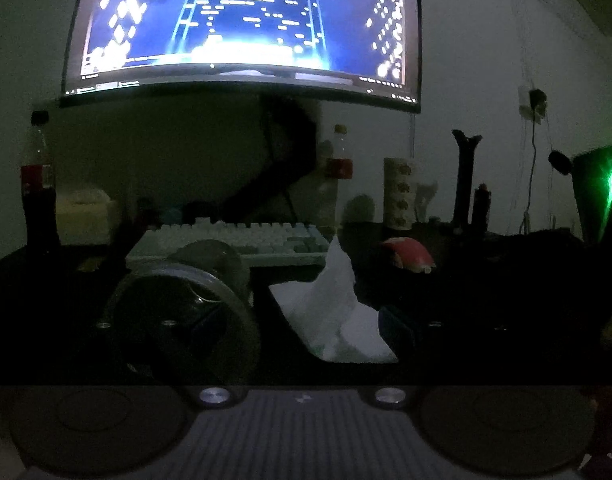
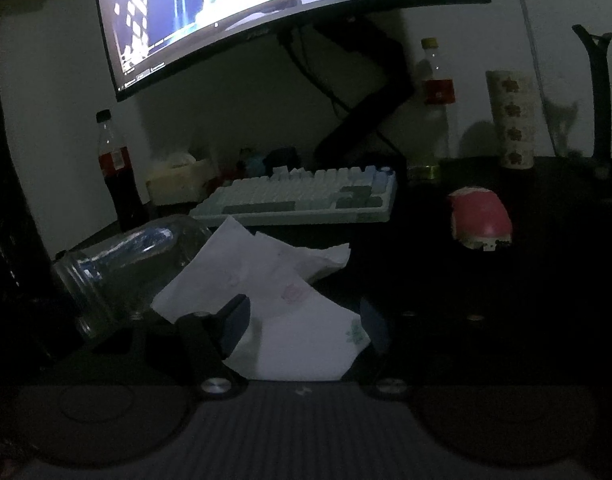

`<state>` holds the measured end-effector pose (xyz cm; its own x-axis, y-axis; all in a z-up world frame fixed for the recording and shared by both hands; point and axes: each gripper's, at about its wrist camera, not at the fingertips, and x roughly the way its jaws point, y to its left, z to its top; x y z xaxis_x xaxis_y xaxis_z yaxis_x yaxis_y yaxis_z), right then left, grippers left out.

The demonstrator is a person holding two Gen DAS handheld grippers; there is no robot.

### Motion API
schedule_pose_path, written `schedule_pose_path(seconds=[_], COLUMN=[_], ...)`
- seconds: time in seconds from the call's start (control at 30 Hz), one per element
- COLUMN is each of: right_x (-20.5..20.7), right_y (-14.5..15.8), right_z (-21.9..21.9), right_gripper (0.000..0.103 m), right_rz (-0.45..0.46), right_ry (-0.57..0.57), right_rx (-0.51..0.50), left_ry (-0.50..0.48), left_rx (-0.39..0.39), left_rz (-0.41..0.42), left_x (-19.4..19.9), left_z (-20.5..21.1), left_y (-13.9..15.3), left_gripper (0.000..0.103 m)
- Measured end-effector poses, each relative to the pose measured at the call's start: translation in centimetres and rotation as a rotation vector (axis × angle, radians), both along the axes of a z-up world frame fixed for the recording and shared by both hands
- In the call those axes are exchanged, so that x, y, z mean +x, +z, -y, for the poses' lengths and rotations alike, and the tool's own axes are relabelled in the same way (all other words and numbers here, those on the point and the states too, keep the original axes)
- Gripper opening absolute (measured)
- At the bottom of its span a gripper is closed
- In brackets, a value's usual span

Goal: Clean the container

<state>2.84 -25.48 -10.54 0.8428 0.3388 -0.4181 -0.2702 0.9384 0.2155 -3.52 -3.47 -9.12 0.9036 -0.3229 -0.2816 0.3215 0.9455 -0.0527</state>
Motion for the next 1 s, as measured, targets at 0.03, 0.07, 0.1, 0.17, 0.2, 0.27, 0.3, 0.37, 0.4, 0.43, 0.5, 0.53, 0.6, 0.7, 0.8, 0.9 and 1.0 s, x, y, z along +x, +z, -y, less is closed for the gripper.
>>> schedule_pose_path(seconds=[0.03,0.07,0.1,0.17,0.2,0.27,0.3,0.37,0.4,0.43,0.5,0.53,0.6,0.7,0.8,0.9,1.0], right_x=[-0.1,-0.4,-0.9,-1.8,-2.3,-3.4,-4.0,-4.9,-5.3,-5.5,-5.5,-5.3,-4.7,-4.1,-4.6,-4.9,-5.8], right_y=[0.1,0.4,0.8,1.7,2.1,3.3,3.8,4.6,5.0,5.4,6.2,6.7,7.5,9.2,10.8,12.6,13.7], right_z=[0.1,0.3,0.6,1.0,1.2,1.4,1.4,1.5,1.5,1.5,1.5,1.3,0.8,-1.4,-2.9,-3.3,-3.1], right_gripper=[0.065,0.065,0.065,0.071,0.076,0.089,0.09,0.091,0.091,0.092,0.103,0.103,0.103,0.103,0.103,0.103,0.103], right_rz=[0.009,0.028,0.05,0.082,0.097,0.14,0.162,0.186,0.19,0.188,0.154,0.124,0.053,-0.022,-0.058,-0.153,-0.166], right_ry=[-0.002,-0.006,-0.007,-0.003,-0.004,-0.015,-0.016,-0.013,-0.012,-0.016,-0.03,-0.041,-0.079,-0.177,-0.188,-0.184,-0.224], right_rx=[0.01,0.03,0.052,0.082,0.092,0.106,0.111,0.117,0.122,0.13,0.146,0.147,0.131,0.019,-0.03,-0.032,-0.056], left_ry=[-0.001,0.002,0.01,0.033,0.044,0.056,0.042,-0.003,-0.022,-0.026,-0.007,0.03,0.149,0.335,0.319,0.287,0.302], left_rx=[0.001,0.003,0.003,-0.015,-0.033,-0.076,-0.116,-0.196,-0.23,-0.246,-0.228,-0.188,-0.093,0.081,0.101,0.003,-0.036], left_rz=[0.005,0.011,0.017,0.037,0.046,0.058,0.046,0.009,-0.01,-0.025,-0.048,-0.063,-0.12,-0.252,-0.363,-0.409,-0.392], left_x=[-0.2,-0.3,-0.6,-1.1,-1.4,-2.0,-2.1,-2.3,-2.3,-2.2,-2.1,-1.9,-1.0,1.0,2.5,2.4,1.4], left_z=[-0.2,-0.5,-1.0,-2.4,-3.2,-5.0,-6.0,-7.7,-8.5,-9.1,-9.7,-9.6,-8.8,-7.0,-6.0,-6.0,-5.9], left_y=[0.4,0.9,1.5,3.1,4.0,5.6,6.2,7.1,7.4,7.7,8.3,8.7,9.1,8.9,8.1,7.7,8.1], left_gripper=[0.087,0.088,0.09,0.103,0.103,0.103,0.103,0.103,0.103,0.103,0.103,0.103,0.103,0.103,0.103,0.103,0.103])
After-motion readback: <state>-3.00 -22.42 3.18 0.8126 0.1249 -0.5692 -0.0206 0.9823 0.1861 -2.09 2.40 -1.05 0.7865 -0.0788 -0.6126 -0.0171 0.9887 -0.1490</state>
